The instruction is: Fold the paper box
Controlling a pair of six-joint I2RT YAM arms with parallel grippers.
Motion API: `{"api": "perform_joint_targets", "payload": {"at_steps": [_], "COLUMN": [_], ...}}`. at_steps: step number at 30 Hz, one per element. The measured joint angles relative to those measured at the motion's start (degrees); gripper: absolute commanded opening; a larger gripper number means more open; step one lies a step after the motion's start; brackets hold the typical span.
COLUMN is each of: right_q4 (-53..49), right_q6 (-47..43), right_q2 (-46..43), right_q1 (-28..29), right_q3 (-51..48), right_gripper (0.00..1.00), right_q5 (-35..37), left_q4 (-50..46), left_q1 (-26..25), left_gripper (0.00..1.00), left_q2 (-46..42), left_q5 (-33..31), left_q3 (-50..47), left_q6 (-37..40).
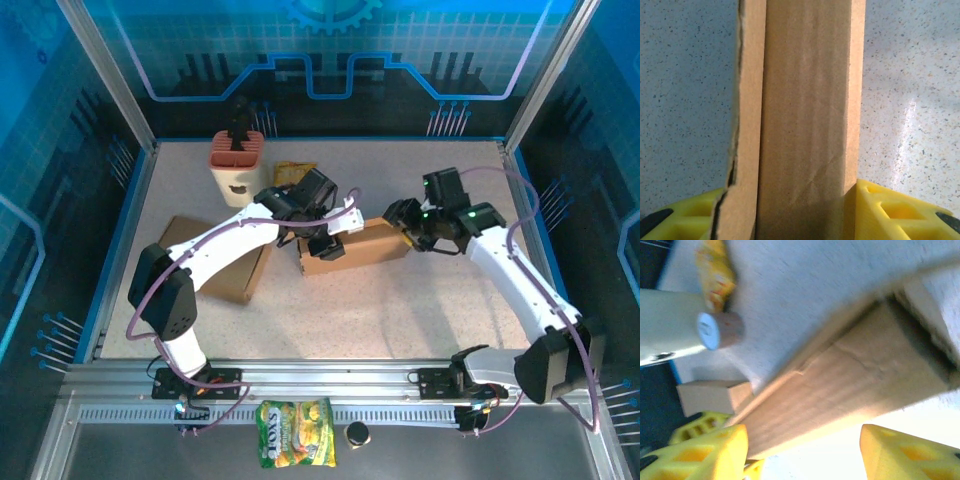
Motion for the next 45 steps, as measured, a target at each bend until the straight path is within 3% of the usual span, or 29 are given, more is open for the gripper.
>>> {"api": "perform_joint_targets", "payload": {"at_steps": [8,17,27,31,40,45], "right_q4": [3.9,-0.3,-1.3,-2.3,-4.3,-4.9], "right_q6": [-28.6,-48.6,-53.5,-54.8,-57.0,-57.9], "right_q2": [-6.5,3.0,1.4,1.8,2.2,2.3], "right_q1": [-17.5,-16.0,-16.0,-16.0,-15.1,-14.6], "right_q3": [1.4,1.6,-0.5,-1.0,-1.0,-0.9], "right_gripper": [0.55,0.57,0.55,0.46,0.43,0.32], "right_q5": [-9.9,-18.7,-22.1,-21.7,-16.6,-13.4], "left_q4": [-4.5,-8.1,-8.5,-8.6,-8.8,-8.8], "left_q1": [1.8,2.1,2.4,2.4,2.4,2.4], "left_gripper": [0.47,0.46,0.44,0.44,0.43,0.42], "left_q2": [0.3,0.4,0.4,0.4,0.4,0.4], "left_q5": [5.7,7.2,7.2,7.3,7.5,7.8], "left_q3": [2.6,2.7,2.7,2.7,2.7,2.7], "left_q6": [0.5,3.1,3.3,3.3,3.5,3.5]}}
